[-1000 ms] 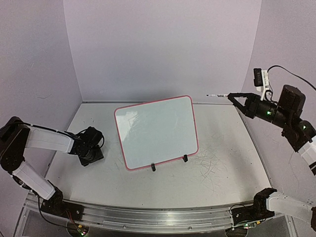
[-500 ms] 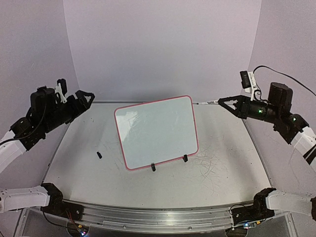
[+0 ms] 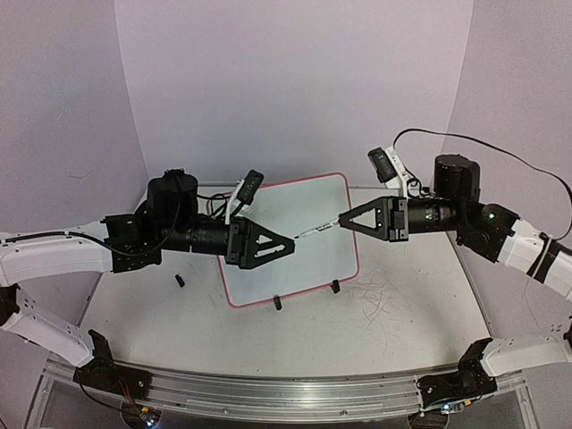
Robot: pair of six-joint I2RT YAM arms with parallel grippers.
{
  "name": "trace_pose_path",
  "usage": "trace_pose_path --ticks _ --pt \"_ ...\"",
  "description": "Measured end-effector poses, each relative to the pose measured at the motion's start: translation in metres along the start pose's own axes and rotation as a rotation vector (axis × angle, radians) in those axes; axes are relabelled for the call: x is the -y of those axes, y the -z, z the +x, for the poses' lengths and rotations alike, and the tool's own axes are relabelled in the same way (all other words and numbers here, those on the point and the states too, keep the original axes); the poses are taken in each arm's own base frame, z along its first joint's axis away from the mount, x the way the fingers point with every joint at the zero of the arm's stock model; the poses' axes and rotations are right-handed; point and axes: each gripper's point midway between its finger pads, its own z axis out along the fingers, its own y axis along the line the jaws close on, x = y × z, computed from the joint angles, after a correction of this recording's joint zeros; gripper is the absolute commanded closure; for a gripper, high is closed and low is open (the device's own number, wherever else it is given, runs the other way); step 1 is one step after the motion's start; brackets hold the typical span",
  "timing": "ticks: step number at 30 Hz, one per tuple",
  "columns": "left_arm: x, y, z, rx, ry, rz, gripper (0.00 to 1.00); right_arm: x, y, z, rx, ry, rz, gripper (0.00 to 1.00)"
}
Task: Write a sentence on the whiteboard
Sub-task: Pass from the right arm to the left
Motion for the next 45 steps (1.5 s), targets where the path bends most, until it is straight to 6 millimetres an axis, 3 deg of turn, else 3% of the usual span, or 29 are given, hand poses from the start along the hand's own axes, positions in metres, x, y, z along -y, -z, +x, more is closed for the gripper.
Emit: trace_pose_path --ticks 5,8,18,25,30,31,32,35,36,37,39,45 --pt "0.013 -0.008 0.005 -0.048 -0.031 0.077 0.14 -0.004 -0.011 0.006 -0.026 -0.001 -0.035 1.00" --pt "0.024 -0.010 0.004 -0.054 -0.056 0.122 0.20 -0.007 -0.014 0.009 -0.038 0.001 -0.060 1.00" --pt "0.036 -0.020 0.001 -0.074 -0.095 0.190 0.56 -0.012 -0.023 0.019 -0.083 -0.005 -0.120 1.00" --pt "0.035 -0.025 0.008 -0.102 -0.092 0.208 0.76 -0.013 -0.023 0.018 -0.081 0.001 -0.125 1.00" --pt "0.034 -0.025 0.008 -0.102 -0.107 0.207 0.98 -0.016 -0.023 0.018 -0.083 0.006 -0.142 1.00" --pt "0.034 -0.025 0.008 -0.101 -0.112 0.206 1.00 -0.017 -0.023 0.018 -0.084 0.006 -0.145 0.95" --pt "0.034 -0.025 0.008 -0.100 -0.117 0.205 1.00 -0.017 -0.023 0.018 -0.085 0.006 -0.147 0.83" --pt "0.032 -0.025 0.008 -0.097 -0.133 0.196 1.00 -0.017 -0.023 0.018 -0.087 -0.003 -0.147 0.35" --pt "0.031 -0.025 0.009 -0.099 -0.132 0.193 1.00 -0.017 -0.023 0.019 -0.088 -0.009 -0.143 0.24" --pt "0.031 -0.026 0.010 -0.102 -0.132 0.190 1.00 -0.016 -0.023 0.019 -0.088 -0.010 -0.137 0.20" --pt "0.029 -0.025 0.012 -0.111 -0.135 0.185 1.00 -0.015 -0.023 0.020 -0.094 -0.019 -0.131 0.18" --pt "0.030 -0.025 0.016 -0.147 -0.151 0.188 1.00 -0.015 -0.026 0.026 -0.163 -0.062 -0.146 0.37"
